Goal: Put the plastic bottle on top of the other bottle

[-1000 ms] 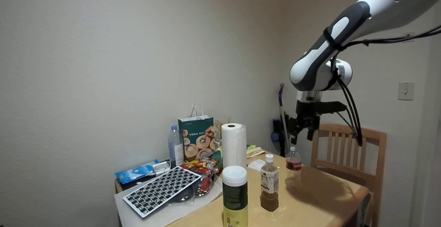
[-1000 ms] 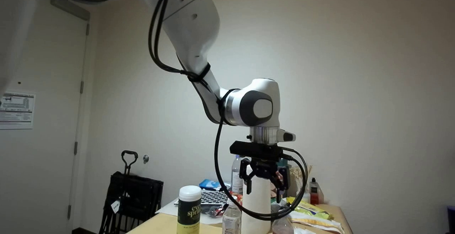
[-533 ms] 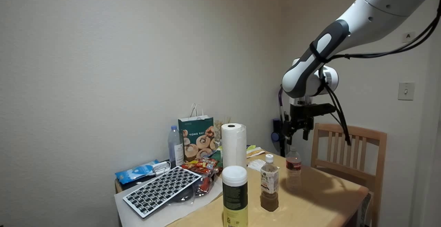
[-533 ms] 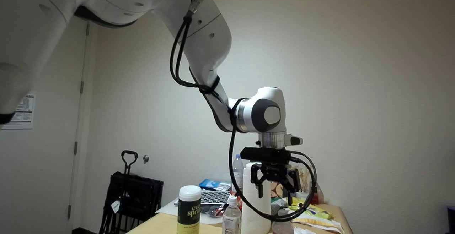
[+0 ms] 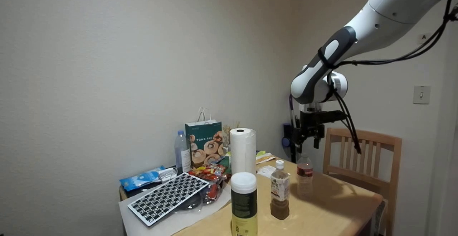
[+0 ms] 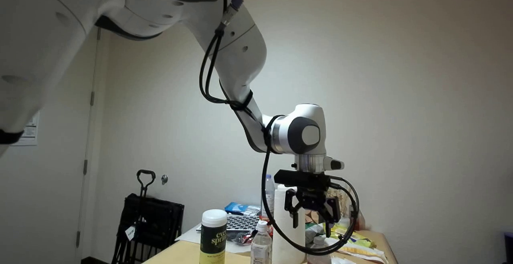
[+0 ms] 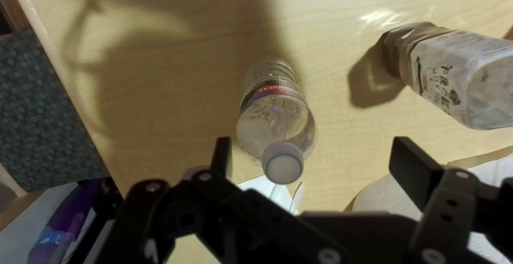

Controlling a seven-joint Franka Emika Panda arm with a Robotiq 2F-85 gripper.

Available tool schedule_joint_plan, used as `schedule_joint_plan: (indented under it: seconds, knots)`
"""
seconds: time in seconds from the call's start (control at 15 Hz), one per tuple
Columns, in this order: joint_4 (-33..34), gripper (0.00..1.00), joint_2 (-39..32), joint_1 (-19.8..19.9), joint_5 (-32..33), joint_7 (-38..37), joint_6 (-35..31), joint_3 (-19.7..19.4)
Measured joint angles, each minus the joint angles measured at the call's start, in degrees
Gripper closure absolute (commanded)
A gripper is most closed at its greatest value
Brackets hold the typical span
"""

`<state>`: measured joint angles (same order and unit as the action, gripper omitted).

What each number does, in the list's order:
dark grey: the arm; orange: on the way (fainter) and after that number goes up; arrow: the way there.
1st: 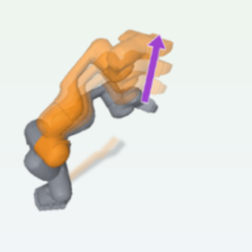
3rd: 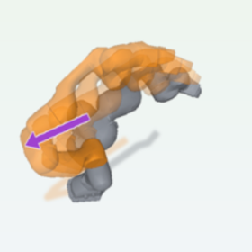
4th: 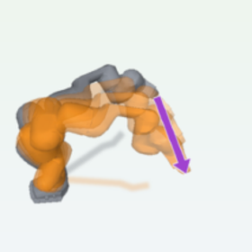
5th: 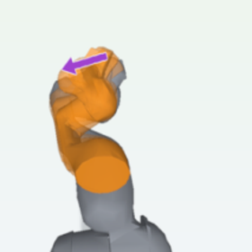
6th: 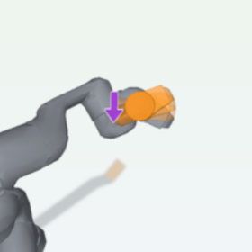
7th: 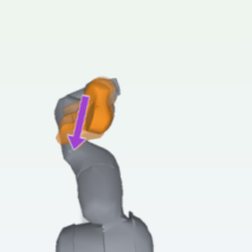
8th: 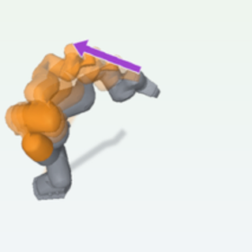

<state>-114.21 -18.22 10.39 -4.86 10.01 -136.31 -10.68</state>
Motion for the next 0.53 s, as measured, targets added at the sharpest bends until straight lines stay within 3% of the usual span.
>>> schedule_joint_plan:
  seconds: [0.2, 0.27, 0.33, 0.53]
  knots:
    - [4.9, 0.0, -4.7, 1.4, 0.0, 0.0, 2.2, 0.6]
    - [6.5, 0.25, -6.2, 1.8, 0.0, 0.0, 3.0, 0.8]
    - [8.1, 0.27, -7.5, 2.1, 0.0, 0.0, 3.7, 1.1]
    - [11.9, 0.47, -10.7, 3.0, 0.0, 0.0, 5.6, 1.9]
